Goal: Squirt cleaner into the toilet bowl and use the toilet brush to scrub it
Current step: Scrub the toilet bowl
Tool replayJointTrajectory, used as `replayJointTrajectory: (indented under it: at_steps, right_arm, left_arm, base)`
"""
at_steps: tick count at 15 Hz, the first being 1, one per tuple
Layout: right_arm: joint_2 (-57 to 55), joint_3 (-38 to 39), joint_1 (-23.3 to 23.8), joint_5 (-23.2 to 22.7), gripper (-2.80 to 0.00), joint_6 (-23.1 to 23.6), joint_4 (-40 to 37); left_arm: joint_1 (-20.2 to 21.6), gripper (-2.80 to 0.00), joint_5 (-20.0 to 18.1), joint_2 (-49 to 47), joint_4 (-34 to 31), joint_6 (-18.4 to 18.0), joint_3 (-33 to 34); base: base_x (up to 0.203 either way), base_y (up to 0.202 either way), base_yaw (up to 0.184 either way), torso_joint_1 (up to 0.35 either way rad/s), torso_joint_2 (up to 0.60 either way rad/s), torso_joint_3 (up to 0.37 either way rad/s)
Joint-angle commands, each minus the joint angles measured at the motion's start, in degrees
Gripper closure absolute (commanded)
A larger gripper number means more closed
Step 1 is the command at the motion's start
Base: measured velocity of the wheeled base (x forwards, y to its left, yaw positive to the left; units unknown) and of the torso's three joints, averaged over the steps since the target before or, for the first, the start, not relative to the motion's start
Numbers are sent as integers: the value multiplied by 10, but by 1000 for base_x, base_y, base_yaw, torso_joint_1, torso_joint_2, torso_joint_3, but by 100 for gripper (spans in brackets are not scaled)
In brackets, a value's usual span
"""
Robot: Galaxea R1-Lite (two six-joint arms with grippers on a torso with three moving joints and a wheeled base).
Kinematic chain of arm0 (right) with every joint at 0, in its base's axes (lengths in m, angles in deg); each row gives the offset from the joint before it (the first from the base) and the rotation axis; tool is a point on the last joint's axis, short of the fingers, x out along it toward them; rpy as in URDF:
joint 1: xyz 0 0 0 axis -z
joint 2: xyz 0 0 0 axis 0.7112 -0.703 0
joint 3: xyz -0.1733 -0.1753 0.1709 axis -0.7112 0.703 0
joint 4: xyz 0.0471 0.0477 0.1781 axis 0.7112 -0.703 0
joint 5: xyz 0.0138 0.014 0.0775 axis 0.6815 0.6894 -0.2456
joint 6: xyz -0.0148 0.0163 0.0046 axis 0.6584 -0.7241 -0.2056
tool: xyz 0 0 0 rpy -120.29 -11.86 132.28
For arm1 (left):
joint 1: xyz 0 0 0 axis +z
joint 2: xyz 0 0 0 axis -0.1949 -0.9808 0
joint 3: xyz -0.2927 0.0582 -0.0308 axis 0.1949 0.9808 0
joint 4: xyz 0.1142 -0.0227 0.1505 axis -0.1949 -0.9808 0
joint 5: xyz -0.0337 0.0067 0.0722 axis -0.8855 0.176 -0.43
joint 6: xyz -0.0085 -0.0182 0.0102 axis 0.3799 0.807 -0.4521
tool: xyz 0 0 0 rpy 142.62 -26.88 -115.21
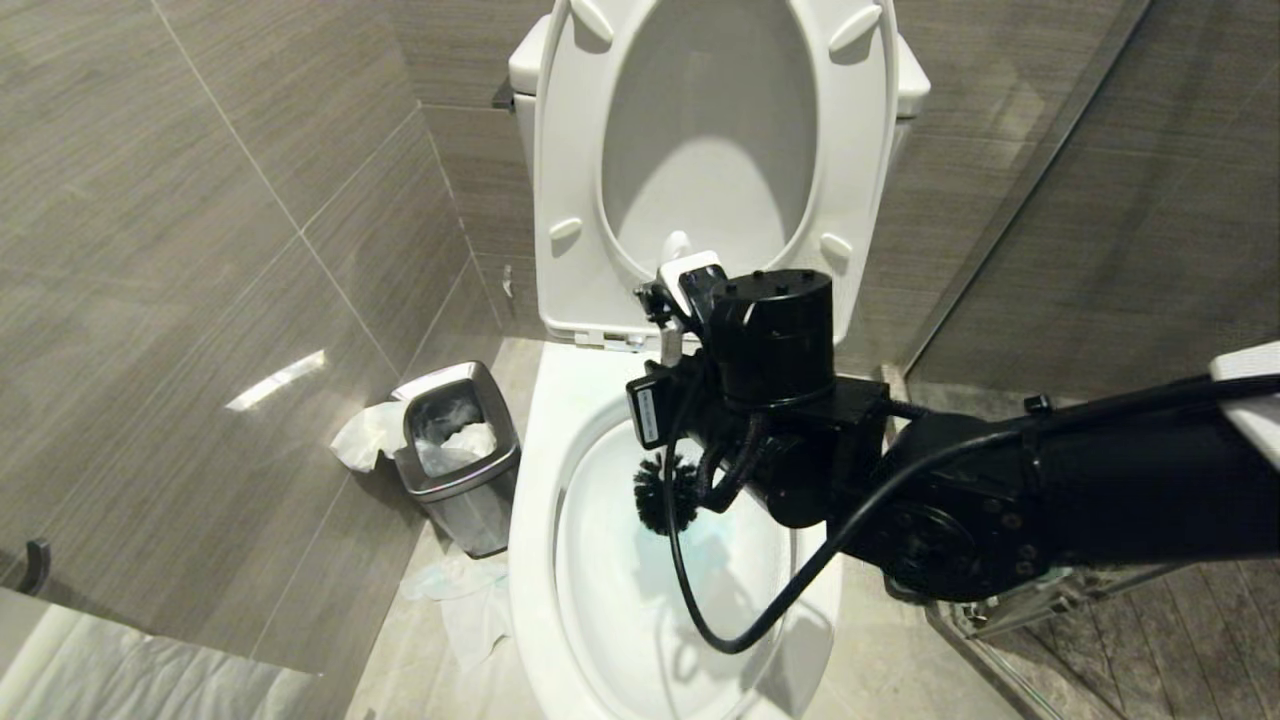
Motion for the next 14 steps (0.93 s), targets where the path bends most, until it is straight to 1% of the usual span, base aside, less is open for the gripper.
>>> replayJointTrajectory:
  at_steps: [1, 6, 9, 13, 14]
  right_arm:
    - [-50, 2, 8, 2, 0, 2, 26]
    - [-121, -9, 47, 1, 0, 3, 84]
    - [-157, -33, 53, 2, 0, 5, 103]
    - [-206, -96, 56, 3, 0, 10, 110]
    - [-210, -102, 55, 6, 0, 14, 111]
  left_arm:
    - [0, 0, 0, -1, 0, 0, 0]
    - [0, 0, 0, -1, 0, 0, 1]
    - [0, 0, 0, -1, 0, 0, 0]
    - [0, 0, 0, -1, 0, 0, 1]
    - [0, 0, 0, -1, 0, 0, 0]
  base:
    - [0, 0, 0, 0, 0, 0]
    - [0, 0, 0, 0, 0, 0]
    - [0, 0, 0, 0, 0, 0]
    - [0, 0, 0, 0, 0, 0]
    - [0, 0, 0, 0, 0, 0]
